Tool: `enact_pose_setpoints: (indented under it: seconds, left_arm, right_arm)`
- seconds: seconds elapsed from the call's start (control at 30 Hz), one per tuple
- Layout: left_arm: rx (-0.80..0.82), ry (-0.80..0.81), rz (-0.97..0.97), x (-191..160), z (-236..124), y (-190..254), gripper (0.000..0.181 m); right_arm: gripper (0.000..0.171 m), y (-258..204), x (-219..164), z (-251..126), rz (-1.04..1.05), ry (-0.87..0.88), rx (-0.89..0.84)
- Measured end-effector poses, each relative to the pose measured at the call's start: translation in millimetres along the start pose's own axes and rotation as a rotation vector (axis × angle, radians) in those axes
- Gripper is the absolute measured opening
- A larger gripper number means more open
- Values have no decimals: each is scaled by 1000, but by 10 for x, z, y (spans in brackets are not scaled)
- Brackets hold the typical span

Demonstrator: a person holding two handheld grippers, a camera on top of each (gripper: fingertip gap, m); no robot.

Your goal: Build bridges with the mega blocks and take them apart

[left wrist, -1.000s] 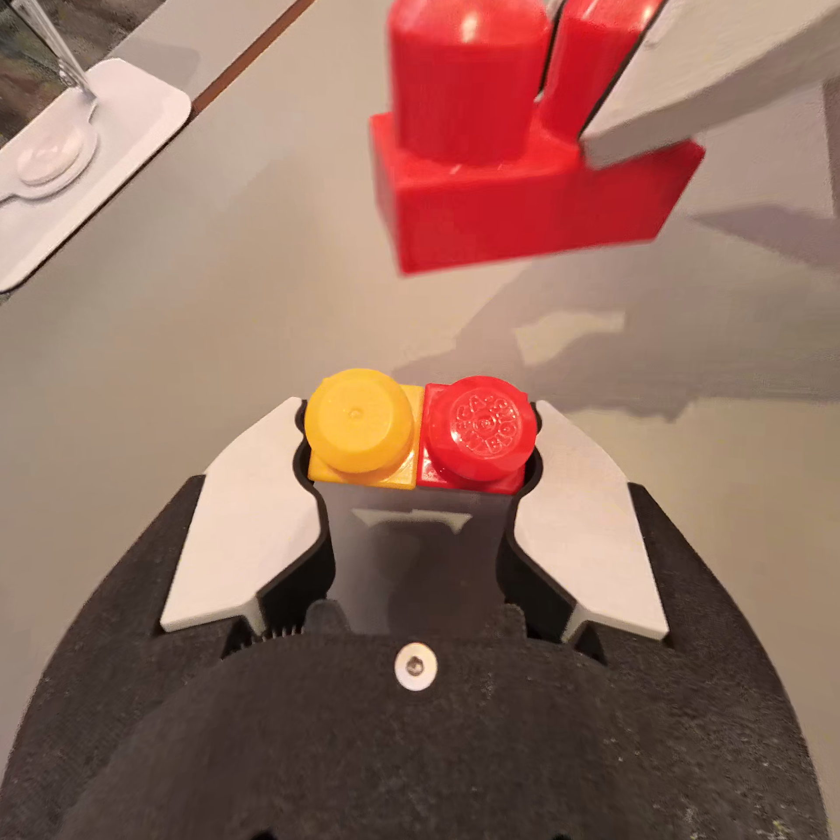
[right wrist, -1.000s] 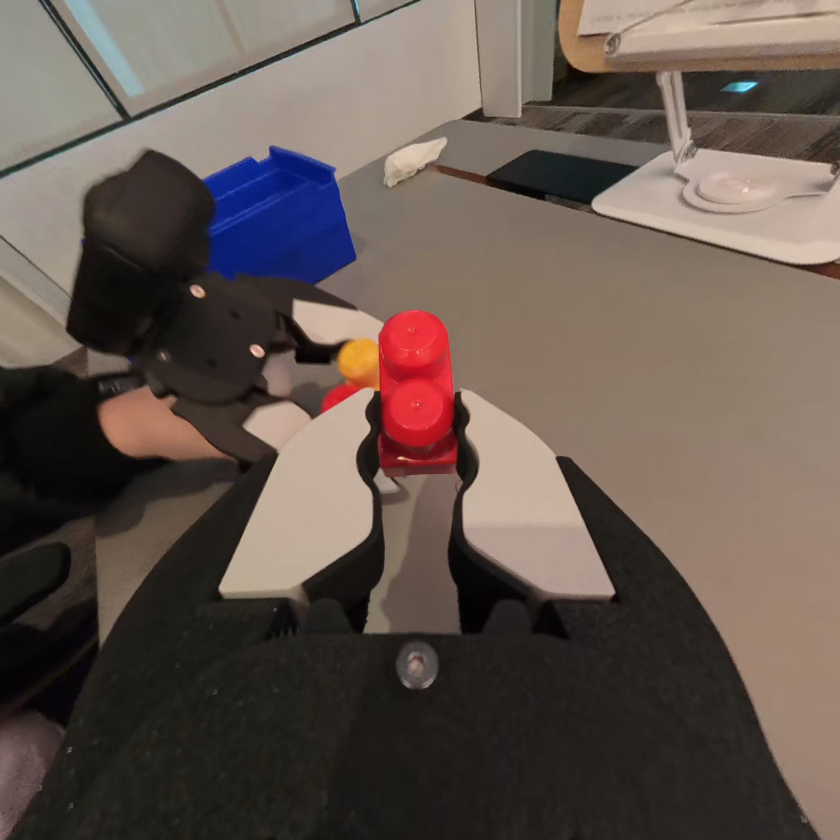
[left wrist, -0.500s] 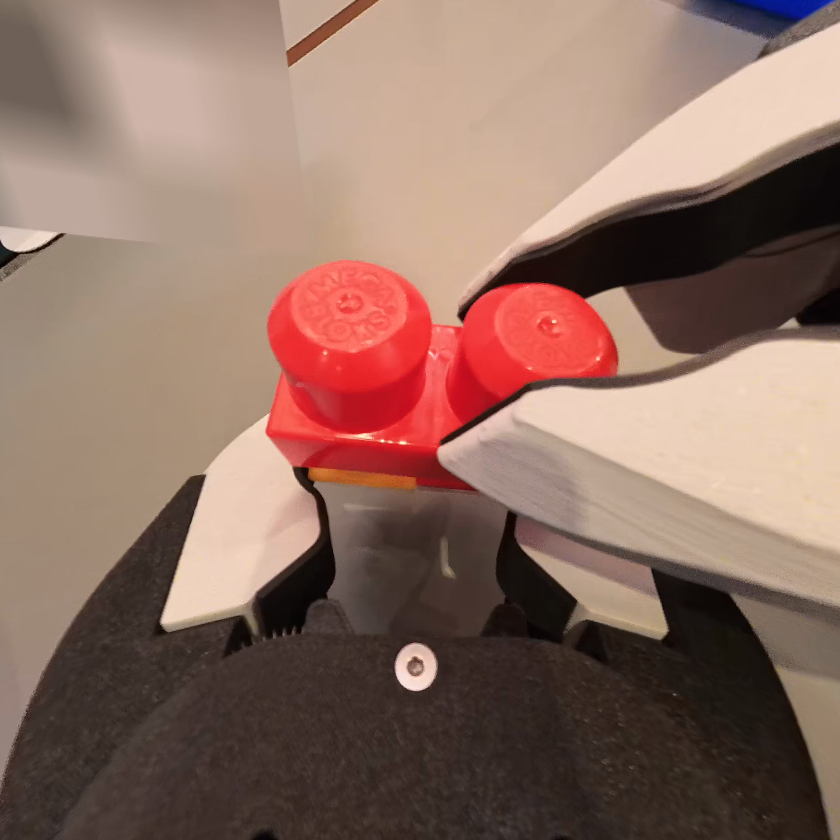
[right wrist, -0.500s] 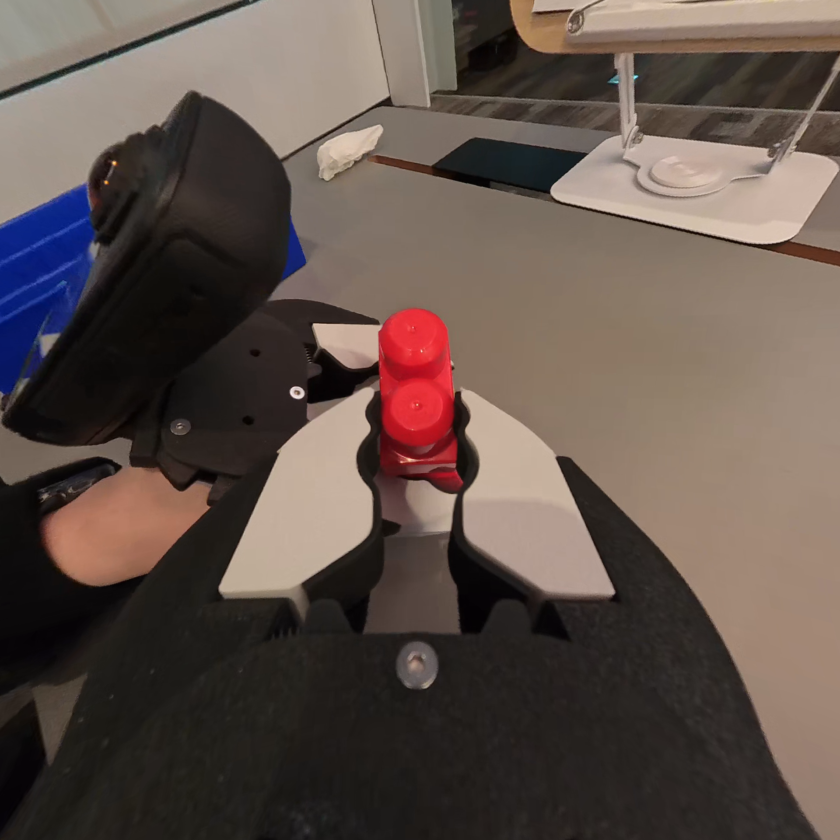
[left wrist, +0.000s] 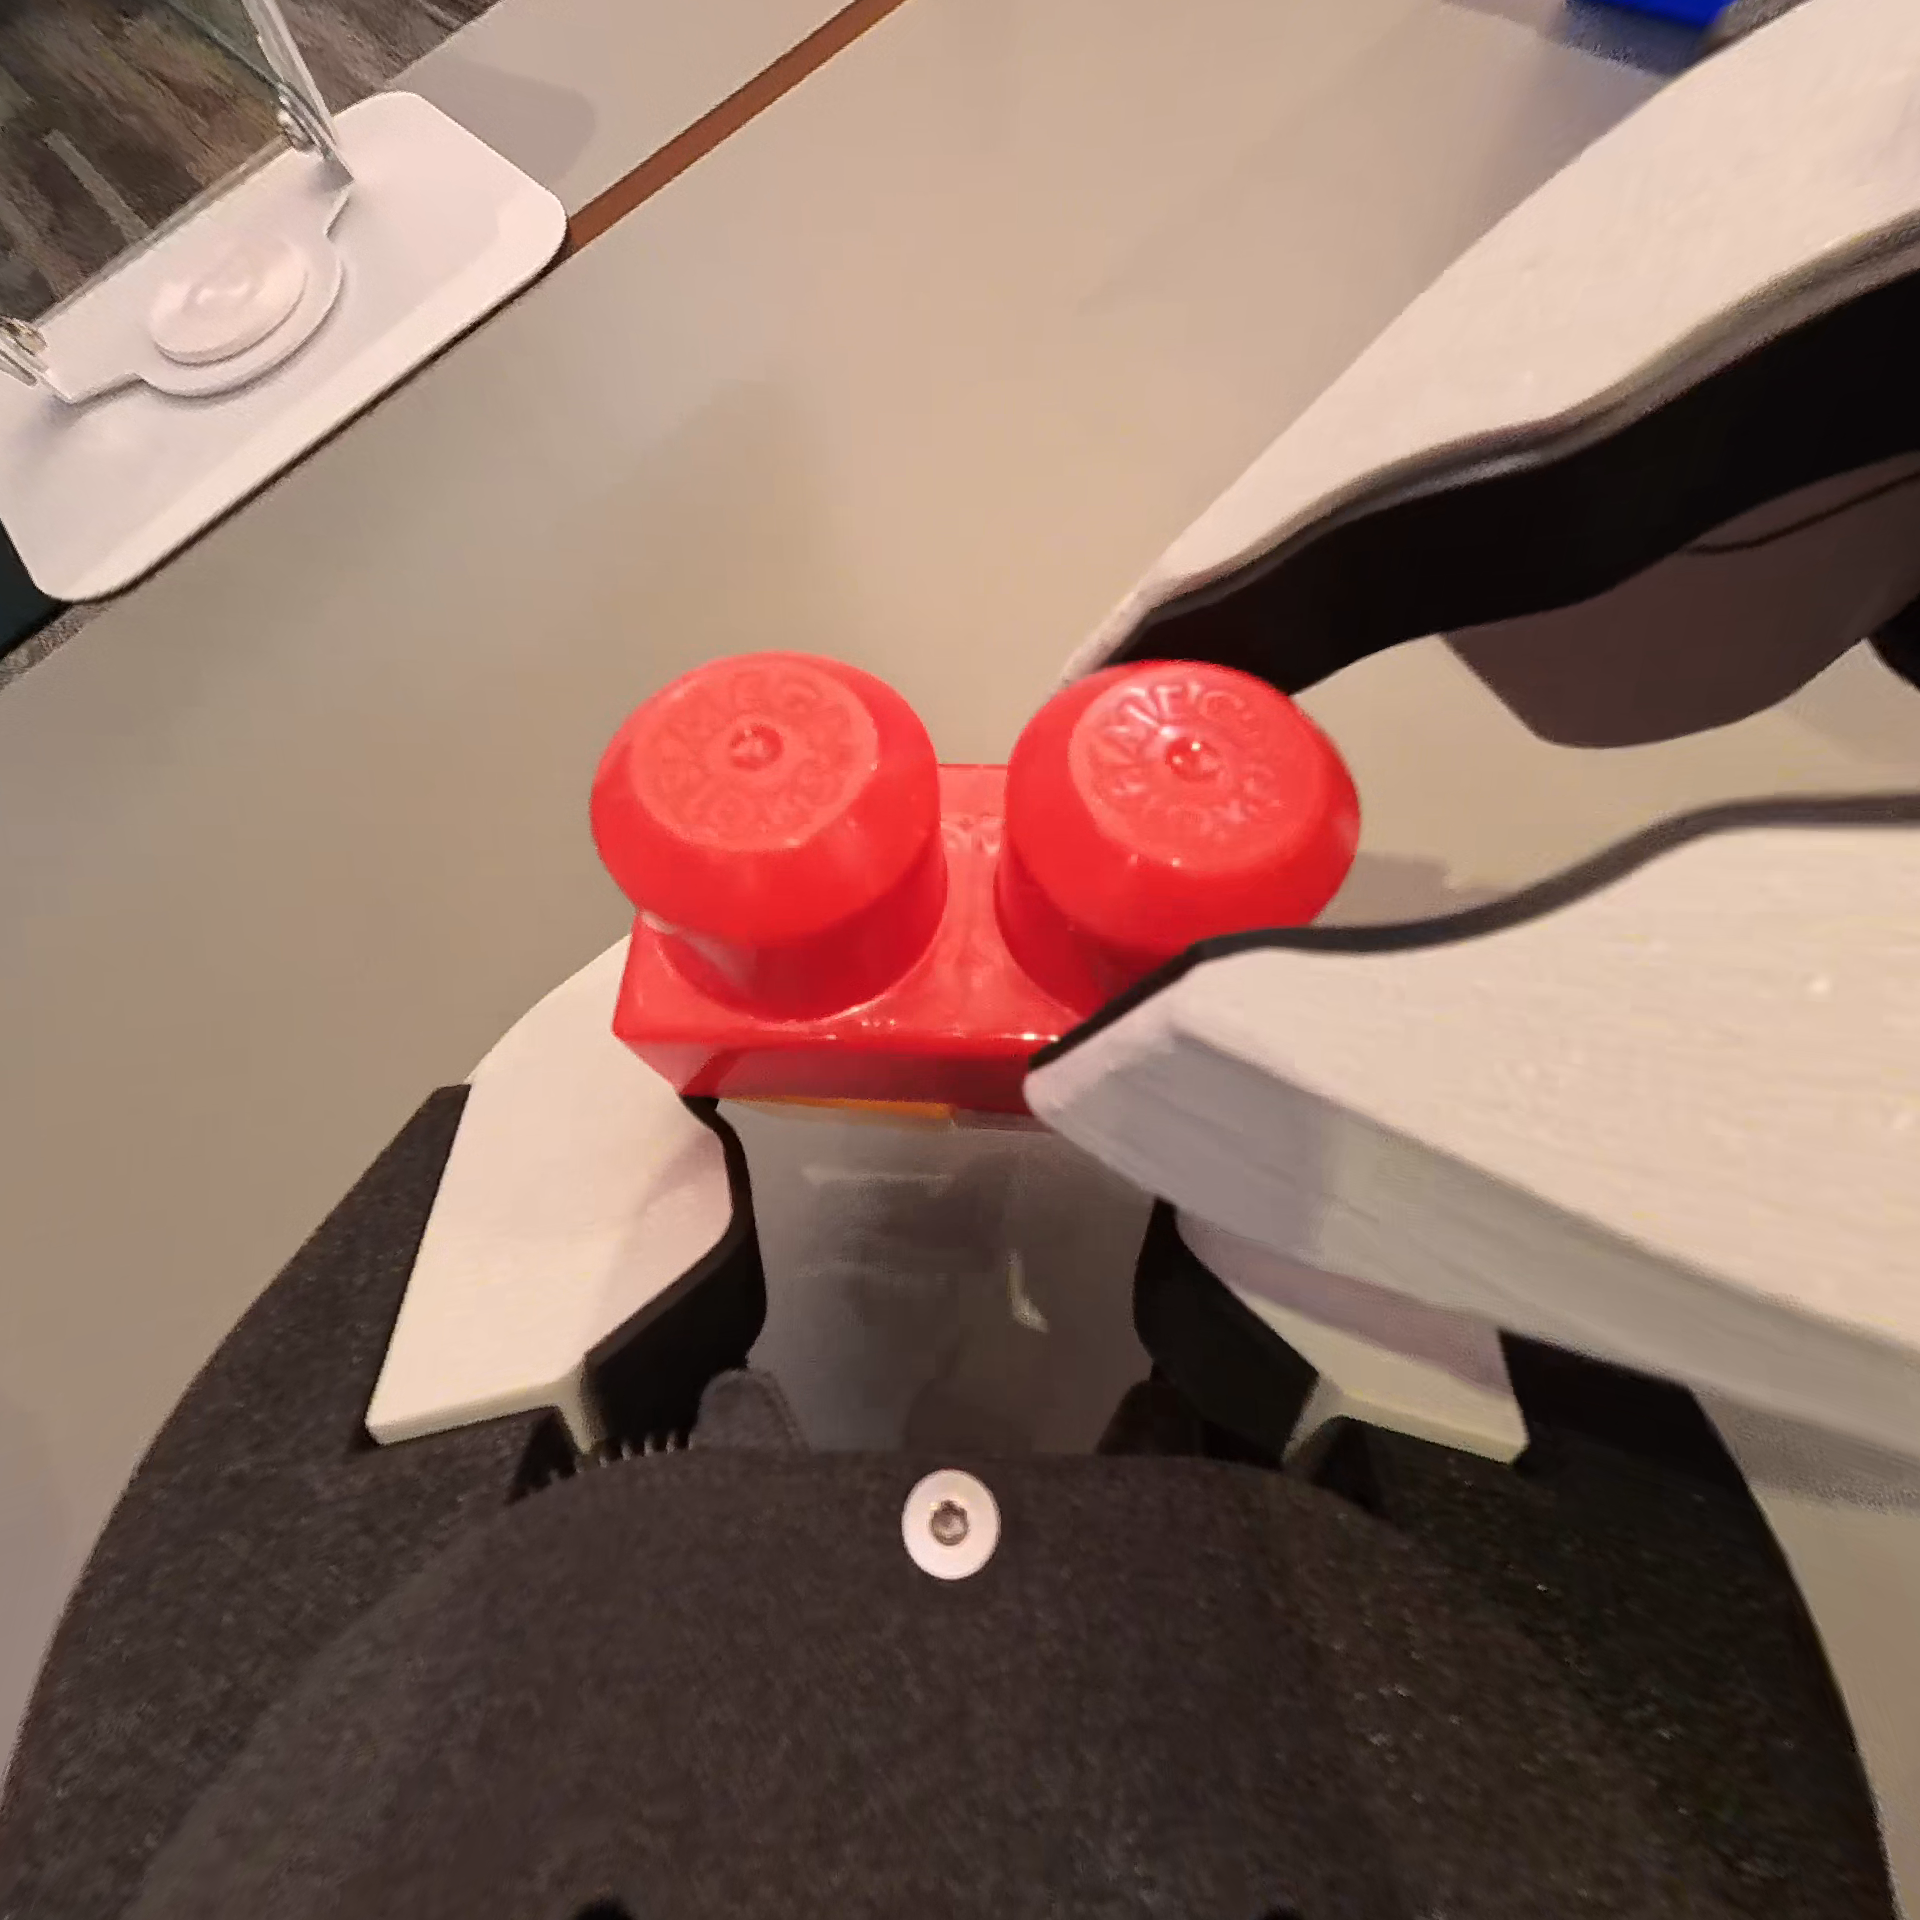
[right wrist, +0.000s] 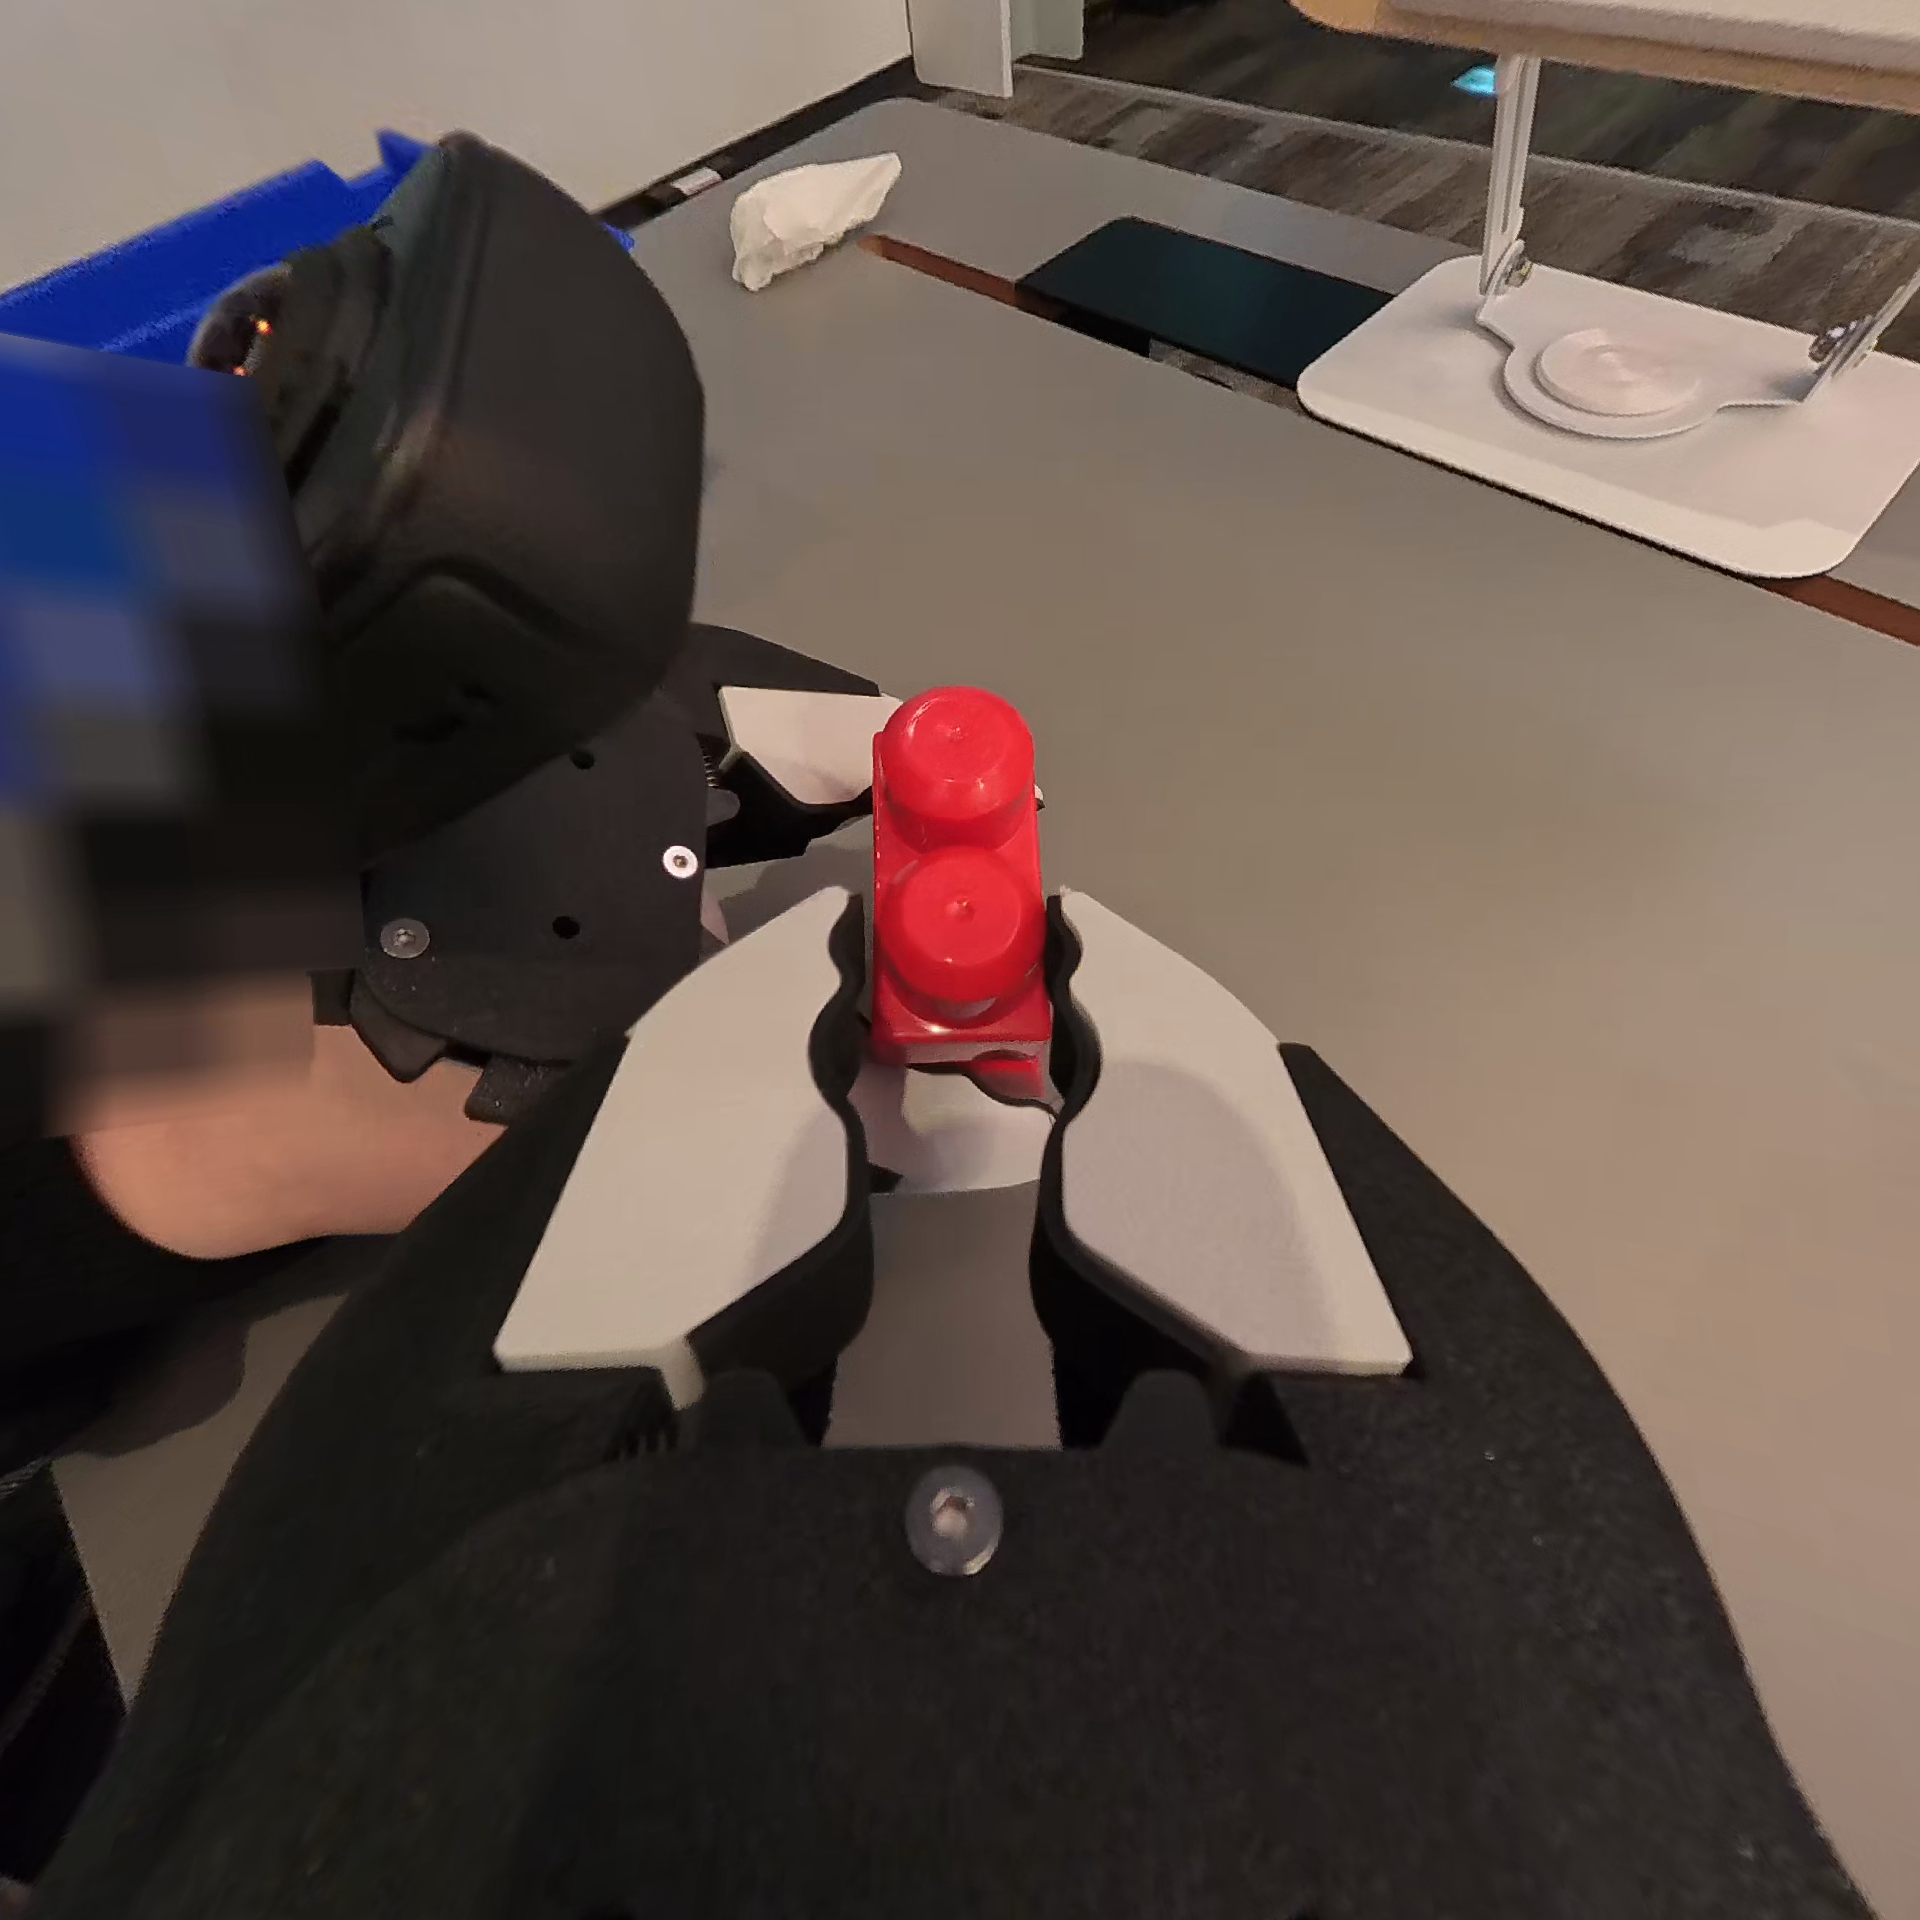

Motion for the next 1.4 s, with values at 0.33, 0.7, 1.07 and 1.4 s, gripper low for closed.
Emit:
enact_pose_setpoints:
  seconds: [0.33,0.7,1.07,1.4]
  left_arm:
    - [-1,26,2,5,-60,-32,90]
    - [-65,42,-7,22,-105,5,90]
    - [-114,70,-3,39,-193,-7,89]
    - [-77,74,95,49,-214,96,90]
  right_arm:
    - [24,72,92,-84,89,97,156]
    - [22,33,135,-124,16,78,162]
    - [23,31,188,-220,-23,98,235]
    - [29,185,227,-191,194,137,398]
Point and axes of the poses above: each gripper's, where its closed fingertips meet, z out along the fingers, x out of its top, y = z × x across the jaws, the point moved 6 cm from there along -z, back along the fingers, and after that the axes turned 4 degrees about -y, right-handed, at the moved point
